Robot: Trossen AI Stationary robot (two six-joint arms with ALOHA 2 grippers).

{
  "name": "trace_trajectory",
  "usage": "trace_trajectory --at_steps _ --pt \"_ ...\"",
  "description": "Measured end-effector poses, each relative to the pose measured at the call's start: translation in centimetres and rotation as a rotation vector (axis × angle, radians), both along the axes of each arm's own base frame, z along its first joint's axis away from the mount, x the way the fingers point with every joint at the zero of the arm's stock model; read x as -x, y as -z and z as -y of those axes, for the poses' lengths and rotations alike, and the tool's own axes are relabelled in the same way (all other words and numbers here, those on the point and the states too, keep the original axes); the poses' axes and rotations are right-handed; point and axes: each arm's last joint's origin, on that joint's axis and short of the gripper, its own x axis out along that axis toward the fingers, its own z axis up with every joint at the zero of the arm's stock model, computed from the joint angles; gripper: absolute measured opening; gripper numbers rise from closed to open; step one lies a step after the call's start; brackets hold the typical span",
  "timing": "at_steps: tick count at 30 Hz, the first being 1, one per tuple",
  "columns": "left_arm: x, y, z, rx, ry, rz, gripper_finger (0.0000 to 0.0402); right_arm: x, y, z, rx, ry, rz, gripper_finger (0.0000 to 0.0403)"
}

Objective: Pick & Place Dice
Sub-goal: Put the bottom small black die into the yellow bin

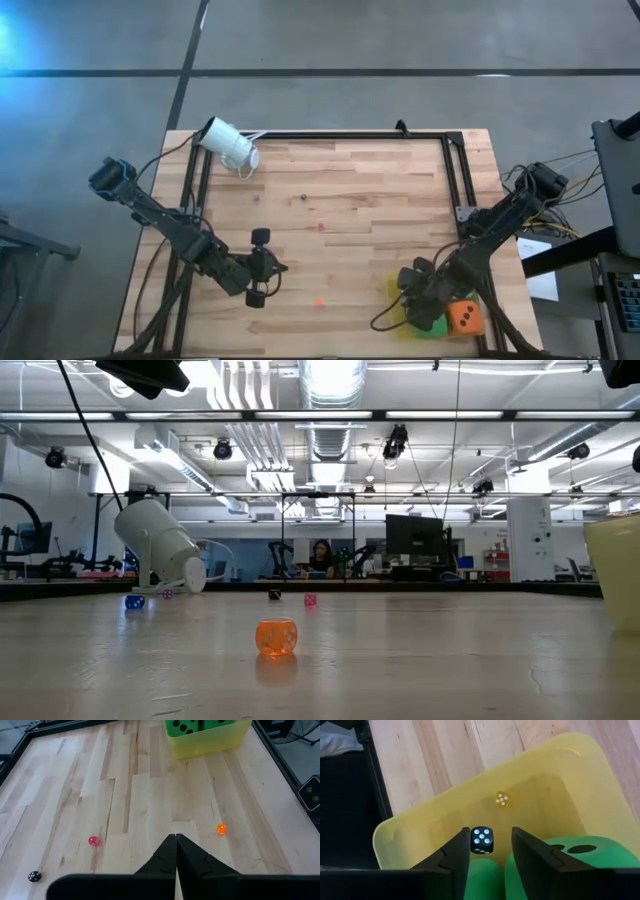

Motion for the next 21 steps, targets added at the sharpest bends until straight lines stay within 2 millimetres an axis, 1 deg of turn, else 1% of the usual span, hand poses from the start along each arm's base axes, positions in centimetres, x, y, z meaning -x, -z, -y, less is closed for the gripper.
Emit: trace_trajectory --at_steps 4,9,14,17,21 --pt "0.0 0.0 0.0 0.000 0.000 0.000 0.0006 0.0 0.0 0.1 0.007 0.000 -0.004 0.0162" --pt "0.0 0.0 0.0 0.000 0.000 0.000 0.0006 -0.5 0.0 0.6 0.036 -0.039 0.010 0.0177" --pt "0.0 0.0 0.0 0.000 0.000 0.000 0.0006 -1.1 -0.1 1.3 0.064 -0.069 0.025 0.0176" --pt "0.0 0.0 0.0 0.000 0.000 0.000 0.0006 -1.5 -0.6 1.5 0.088 -0.109 0.038 0.0172" --pt "0.0 0.0 0.0 0.001 0.000 0.000 0.0006 -1.2 -0.9 2.0 0.137 -0.120 -0.013 0.0167"
